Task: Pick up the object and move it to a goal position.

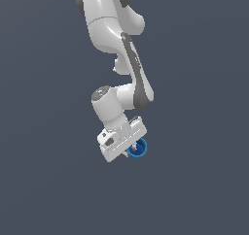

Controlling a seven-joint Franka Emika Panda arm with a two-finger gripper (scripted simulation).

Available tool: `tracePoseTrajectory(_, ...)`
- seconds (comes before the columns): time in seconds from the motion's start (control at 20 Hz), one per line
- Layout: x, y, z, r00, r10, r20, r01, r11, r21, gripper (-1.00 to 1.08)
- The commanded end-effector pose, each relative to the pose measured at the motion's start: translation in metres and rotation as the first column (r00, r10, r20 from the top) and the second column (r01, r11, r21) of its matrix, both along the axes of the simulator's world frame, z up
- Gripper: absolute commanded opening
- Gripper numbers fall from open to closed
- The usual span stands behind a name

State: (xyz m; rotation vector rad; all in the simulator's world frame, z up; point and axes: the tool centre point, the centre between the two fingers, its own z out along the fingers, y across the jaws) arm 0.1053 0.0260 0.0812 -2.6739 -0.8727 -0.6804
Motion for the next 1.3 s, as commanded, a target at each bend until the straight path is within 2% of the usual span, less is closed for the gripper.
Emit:
tracePoseTrajectory(0.0,-0.003,0.003,0.009,1.000,0.000,0.003,0.000,1.000,-0.001,-1.00)
tracePoseTrajectory(0.4,-0.026,0.017,0.047,1.000,0.000,0.002,0.000,1.000,-0.004,-1.00)
tracePoseTrajectory(1.25,-0.099,0.065,0.173,1.000,0.000,0.000,0.000,1.000,-0.010,-1.00)
